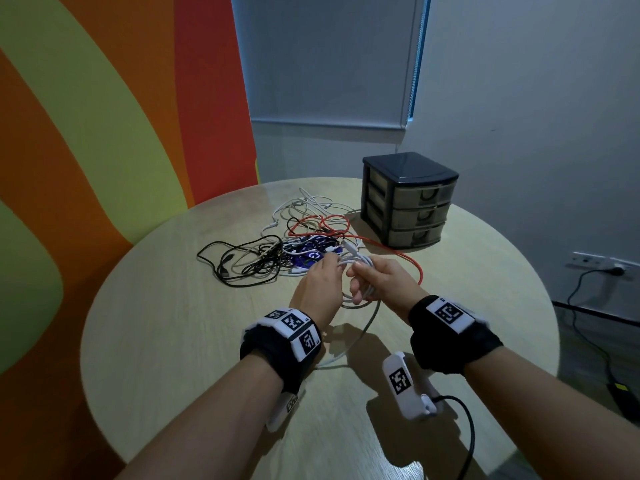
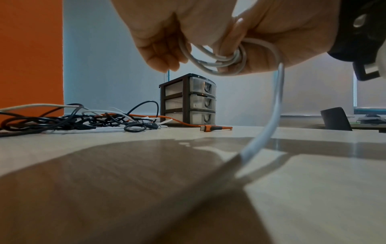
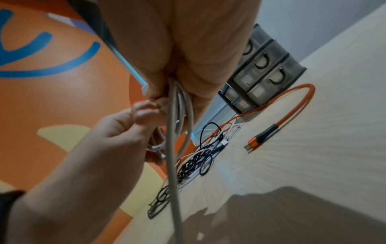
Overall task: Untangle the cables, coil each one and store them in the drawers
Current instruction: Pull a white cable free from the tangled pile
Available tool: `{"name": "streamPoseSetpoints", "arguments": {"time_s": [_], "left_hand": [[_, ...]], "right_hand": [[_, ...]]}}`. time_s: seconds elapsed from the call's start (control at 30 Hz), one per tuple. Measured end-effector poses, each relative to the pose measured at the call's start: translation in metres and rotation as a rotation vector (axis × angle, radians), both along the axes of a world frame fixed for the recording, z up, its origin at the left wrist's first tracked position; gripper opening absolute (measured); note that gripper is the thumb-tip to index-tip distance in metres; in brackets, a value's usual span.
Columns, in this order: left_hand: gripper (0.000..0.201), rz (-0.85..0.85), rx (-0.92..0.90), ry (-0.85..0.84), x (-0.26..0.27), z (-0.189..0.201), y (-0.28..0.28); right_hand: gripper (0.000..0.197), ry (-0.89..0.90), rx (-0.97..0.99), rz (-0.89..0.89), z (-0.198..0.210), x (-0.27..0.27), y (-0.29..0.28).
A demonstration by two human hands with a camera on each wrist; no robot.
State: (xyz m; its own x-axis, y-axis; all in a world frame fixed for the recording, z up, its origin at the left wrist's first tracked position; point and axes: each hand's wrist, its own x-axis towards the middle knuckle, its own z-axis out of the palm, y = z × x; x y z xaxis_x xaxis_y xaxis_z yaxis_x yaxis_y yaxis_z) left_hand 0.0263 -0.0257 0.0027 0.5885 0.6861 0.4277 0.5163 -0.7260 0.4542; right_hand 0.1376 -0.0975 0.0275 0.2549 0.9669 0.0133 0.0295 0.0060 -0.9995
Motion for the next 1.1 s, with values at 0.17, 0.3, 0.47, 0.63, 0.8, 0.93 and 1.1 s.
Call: {"name": "streamPoseSetpoints", "arguments": {"time_s": [0.17,0.3,0.47,0.63,0.8,0.93,1.1], "left_hand": [[0.027,-0.090,0.003,-0.238,-0.003,0.001,-0.002],[0.037,-0.130,0.036,-0.320,-0.004,0.002,-0.005],[0.046,-0.186,0.121,-0.306,-0.004,0.001,-0.005],[0.038,-0.185,0.112,-0.320,-0.003,0.000,-0.004],[0.019,-0.148,-0.097,-0.254,-0.001,-0.007,0.004],[0.018,-0.136,-0.249,-0.159,0.001,-0.009,0.004],[0.013,-0.146,-0.336,-0.171,0.000,-0.006,0.001]], "right_hand": [[0.033,0.126,0.022,0.034,0.008,-0.003,-0.001],[0.052,0.090,-0.049,0.027,0.016,-0.003,-0.003],[0.043,0.115,-0.066,0.096,0.016,0.000,-0.005],[0.038,0.133,-0.074,0.127,0.016,0.004,-0.006],[0.035,0.148,-0.009,0.049,0.006,0.007,-0.002],[0.033,0.204,0.010,0.012,0.000,0.008,-0.005],[0.029,0.166,0.011,-0.016,-0.002,0.003,-0.006]]}}
